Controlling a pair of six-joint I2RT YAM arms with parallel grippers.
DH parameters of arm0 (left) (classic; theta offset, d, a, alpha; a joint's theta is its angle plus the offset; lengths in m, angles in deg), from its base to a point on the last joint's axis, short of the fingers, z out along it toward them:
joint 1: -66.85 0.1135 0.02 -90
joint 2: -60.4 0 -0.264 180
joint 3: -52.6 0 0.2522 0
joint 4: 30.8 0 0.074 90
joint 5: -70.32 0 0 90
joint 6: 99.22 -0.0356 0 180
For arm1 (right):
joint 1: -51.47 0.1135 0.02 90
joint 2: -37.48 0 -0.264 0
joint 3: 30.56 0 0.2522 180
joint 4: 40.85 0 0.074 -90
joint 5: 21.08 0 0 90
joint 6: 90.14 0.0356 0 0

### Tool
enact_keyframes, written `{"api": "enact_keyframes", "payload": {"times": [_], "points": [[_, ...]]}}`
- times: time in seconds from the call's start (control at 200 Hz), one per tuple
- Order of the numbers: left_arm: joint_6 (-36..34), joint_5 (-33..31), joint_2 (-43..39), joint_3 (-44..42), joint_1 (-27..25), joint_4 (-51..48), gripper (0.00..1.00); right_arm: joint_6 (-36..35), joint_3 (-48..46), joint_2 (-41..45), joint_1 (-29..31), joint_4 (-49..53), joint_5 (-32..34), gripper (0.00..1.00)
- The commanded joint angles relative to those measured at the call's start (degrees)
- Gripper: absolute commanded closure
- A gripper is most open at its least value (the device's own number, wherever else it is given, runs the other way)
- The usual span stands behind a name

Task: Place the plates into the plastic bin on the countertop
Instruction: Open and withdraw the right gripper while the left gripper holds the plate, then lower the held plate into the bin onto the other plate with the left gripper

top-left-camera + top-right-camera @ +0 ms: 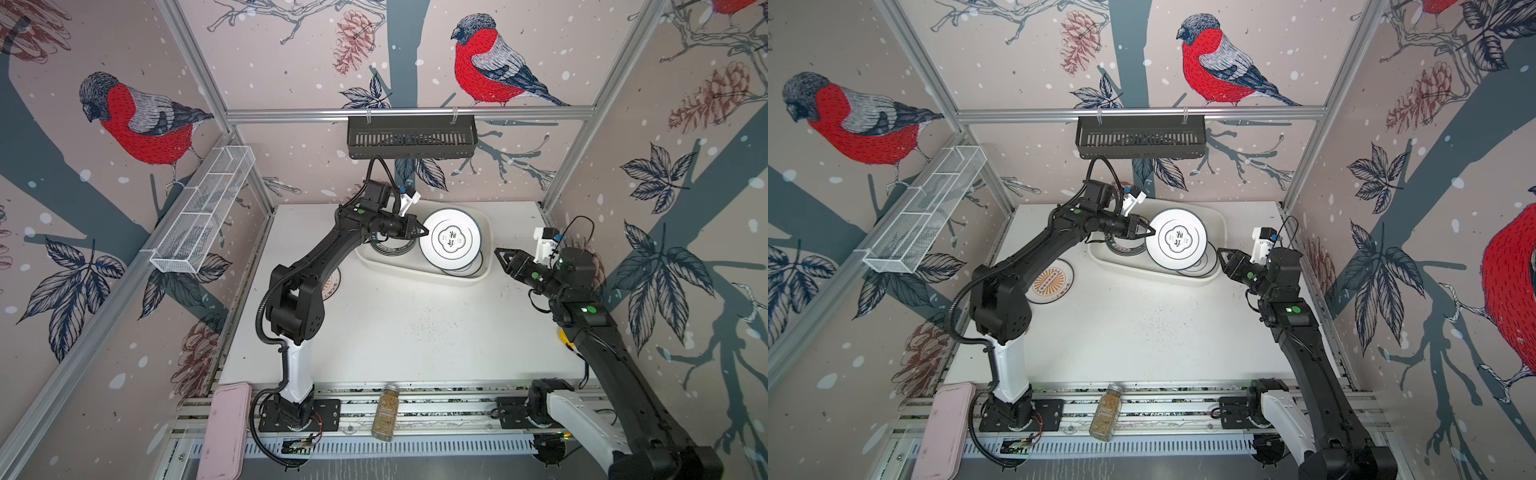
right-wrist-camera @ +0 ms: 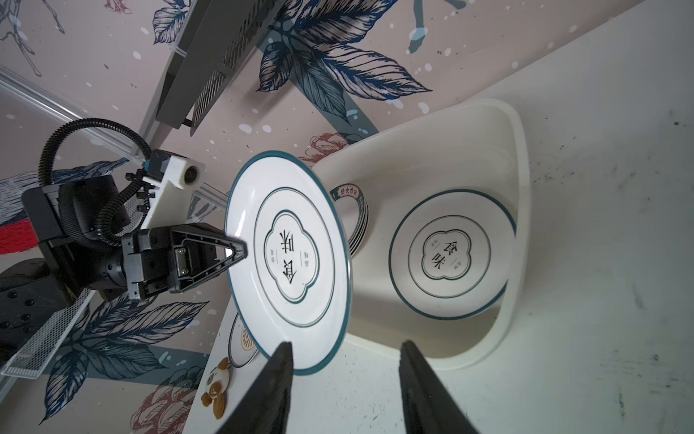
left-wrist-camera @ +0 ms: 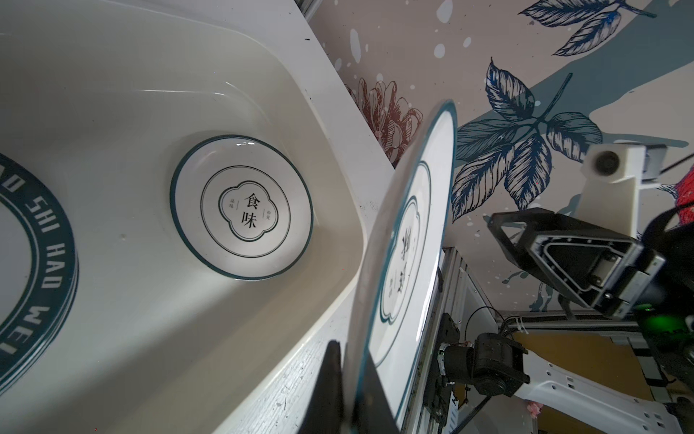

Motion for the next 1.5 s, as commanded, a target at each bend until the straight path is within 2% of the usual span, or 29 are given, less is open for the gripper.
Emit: {"api": "enact_keyframes", "payload": {"times": [0.0,0.37,0.7,1.496], "points": [[-2.1,-0.1,4.1,5.0,0.0,-2.1,1.0,-1.0,-0.3,2.2,-0.3,4.2,1.8,0.52],[-0.3,-5.5,16.2,16.1,-0.9,4.1,1.0,-0.4,-3.5,6.1,-0.6,8.2,3.6,0.52],[-0.3,-8.3,26.0,23.6,-2.1,3.4,1.0,-0.4,-5.2,4.8,-0.6,6.7,3.3,0.52],[-0.8,-10.4,30.5,26.2,-3.9,2.8,0.98,-0.7,-7.4,2.6,-2.1,4.1,1.7,0.51]]}}
